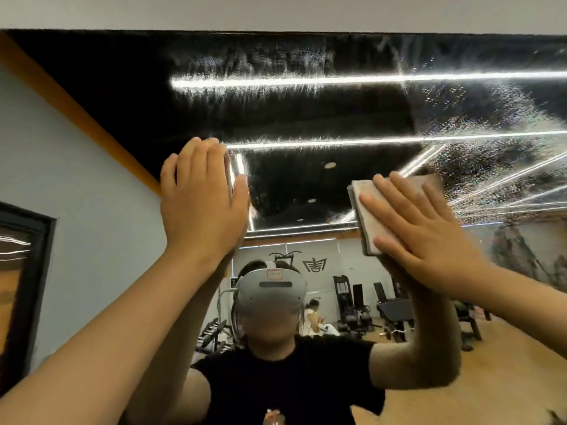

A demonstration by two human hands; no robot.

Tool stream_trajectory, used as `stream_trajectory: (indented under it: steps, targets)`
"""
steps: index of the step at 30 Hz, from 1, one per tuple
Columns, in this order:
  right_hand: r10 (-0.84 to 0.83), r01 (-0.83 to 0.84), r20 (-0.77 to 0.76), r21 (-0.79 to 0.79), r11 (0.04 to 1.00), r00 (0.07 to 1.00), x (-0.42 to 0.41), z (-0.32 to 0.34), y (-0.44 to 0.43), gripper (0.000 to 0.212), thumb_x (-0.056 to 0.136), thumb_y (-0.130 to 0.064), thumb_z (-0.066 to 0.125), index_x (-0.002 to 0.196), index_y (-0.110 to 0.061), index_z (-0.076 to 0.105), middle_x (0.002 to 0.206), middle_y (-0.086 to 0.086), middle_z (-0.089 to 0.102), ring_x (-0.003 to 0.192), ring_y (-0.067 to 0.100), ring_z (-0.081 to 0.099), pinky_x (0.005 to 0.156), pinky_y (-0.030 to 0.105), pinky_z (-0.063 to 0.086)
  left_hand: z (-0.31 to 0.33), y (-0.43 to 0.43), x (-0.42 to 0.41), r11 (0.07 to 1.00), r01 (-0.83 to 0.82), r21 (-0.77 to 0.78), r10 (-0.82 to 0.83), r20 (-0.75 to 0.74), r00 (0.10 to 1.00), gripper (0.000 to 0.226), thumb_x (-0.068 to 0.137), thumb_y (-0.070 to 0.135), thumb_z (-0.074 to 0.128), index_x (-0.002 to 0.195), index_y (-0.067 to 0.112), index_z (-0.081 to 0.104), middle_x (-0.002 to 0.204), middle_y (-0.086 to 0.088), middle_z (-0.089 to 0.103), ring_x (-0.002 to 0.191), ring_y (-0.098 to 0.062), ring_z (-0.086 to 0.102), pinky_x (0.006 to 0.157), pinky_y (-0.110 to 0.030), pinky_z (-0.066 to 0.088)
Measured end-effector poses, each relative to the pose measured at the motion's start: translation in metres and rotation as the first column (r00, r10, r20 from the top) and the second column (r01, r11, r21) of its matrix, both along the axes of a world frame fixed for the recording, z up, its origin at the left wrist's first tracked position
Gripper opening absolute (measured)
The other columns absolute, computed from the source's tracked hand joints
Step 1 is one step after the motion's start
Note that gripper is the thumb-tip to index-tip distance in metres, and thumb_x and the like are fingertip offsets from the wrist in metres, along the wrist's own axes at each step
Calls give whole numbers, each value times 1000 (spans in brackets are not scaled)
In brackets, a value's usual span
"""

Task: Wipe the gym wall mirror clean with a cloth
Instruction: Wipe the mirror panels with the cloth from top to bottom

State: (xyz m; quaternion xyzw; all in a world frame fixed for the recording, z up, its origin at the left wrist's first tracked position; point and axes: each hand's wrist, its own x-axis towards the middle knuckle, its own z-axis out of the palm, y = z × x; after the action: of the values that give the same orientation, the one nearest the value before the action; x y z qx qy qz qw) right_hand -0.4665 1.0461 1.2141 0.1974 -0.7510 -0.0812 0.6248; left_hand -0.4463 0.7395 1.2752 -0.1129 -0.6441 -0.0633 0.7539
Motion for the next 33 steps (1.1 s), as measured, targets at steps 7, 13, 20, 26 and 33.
stream_trajectory:
  steps: [7,13,20,26,33]
  targets:
    - [-9,12,21,-146,989,1000,2,-21,-25,61,101,-59,10,158,-37,3,167,-1,5,154,16,-4,122,46,-3,-63,-65,17,995,-57,-82,67,118,991,60,98,39,32,151,11,30,157,-8,33,148,-23,22,122,-40,11]
    - [3,-7,-20,-205,979,1000,2,13,-106,63,99,-56,13,158,-34,6,167,1,4,153,20,-4,122,52,-1,-100,-118,11,1000,-23,-10,24,185,983,62,99,40,30,153,10,26,159,-9,29,150,-22,18,124,-33,4]
    - [72,-81,-91,-103,991,993,5,32,-245,62,99,-53,19,158,-32,17,166,0,12,154,23,3,120,57,0,-107,-122,7,1000,13,3,-13,149,989,64,100,42,20,154,9,23,163,-7,22,152,-18,12,122,-24,-6]
    - [107,-115,-115,-67,991,988,6,19,-268,63,98,-53,20,156,-29,28,165,2,19,153,24,10,118,61,10,-107,-123,7,999,39,-15,-36,158,987,60,101,39,23,154,9,25,162,-6,25,151,-18,15,123,-32,2]
    - [112,-111,-22,49,993,993,15,-108,-258,61,101,-51,28,158,-30,19,167,0,9,154,22,1,119,60,13,-108,-123,9,999,44,-6,-43,146,988,58,102,36,23,153,8,29,161,-8,28,151,-21,18,123,-37,7]
